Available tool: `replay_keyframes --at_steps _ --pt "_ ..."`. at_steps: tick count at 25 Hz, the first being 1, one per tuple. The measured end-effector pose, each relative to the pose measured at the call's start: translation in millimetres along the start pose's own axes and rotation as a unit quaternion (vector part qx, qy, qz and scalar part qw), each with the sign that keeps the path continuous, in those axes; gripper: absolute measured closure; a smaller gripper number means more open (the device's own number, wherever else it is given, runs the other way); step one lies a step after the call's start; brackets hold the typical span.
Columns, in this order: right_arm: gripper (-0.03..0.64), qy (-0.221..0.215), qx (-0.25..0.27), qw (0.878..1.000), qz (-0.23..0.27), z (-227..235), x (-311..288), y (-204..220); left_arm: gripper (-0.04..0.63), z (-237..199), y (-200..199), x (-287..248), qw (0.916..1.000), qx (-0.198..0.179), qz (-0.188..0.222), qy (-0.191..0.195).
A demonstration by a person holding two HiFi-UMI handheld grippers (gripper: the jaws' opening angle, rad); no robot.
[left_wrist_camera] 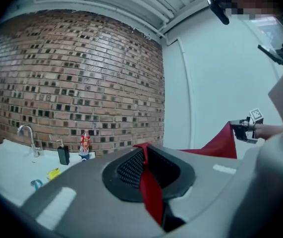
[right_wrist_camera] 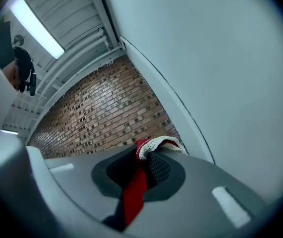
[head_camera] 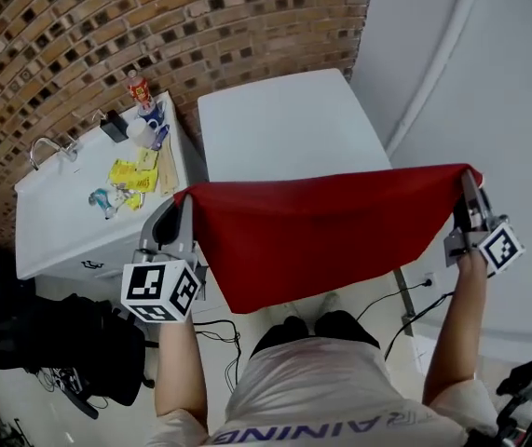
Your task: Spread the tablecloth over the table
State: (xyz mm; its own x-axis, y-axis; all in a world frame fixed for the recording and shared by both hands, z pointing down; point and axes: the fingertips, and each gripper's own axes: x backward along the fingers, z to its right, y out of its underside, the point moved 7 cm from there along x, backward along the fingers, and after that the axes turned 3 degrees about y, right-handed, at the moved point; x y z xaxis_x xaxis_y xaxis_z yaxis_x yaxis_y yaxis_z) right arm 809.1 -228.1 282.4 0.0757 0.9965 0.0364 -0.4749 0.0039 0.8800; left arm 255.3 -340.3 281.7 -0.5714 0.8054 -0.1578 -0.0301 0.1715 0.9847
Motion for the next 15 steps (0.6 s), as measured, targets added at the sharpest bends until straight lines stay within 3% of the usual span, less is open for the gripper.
replay_keyframes --at_steps 9,15 --pt "0.592 -0.063 -0.004 0.995 -0.072 46.7 -128.6 6.2 0.575 -8.5 8.1 -46.6 0.9954 -0.022 -0.014 -0.092" --pt "0.592 -0.074 -0.012 0.991 -0.111 72.1 -186.5 20.6 0.575 -33.7 6.6 -100.9 0.9911 -0.018 -0.023 -0.130"
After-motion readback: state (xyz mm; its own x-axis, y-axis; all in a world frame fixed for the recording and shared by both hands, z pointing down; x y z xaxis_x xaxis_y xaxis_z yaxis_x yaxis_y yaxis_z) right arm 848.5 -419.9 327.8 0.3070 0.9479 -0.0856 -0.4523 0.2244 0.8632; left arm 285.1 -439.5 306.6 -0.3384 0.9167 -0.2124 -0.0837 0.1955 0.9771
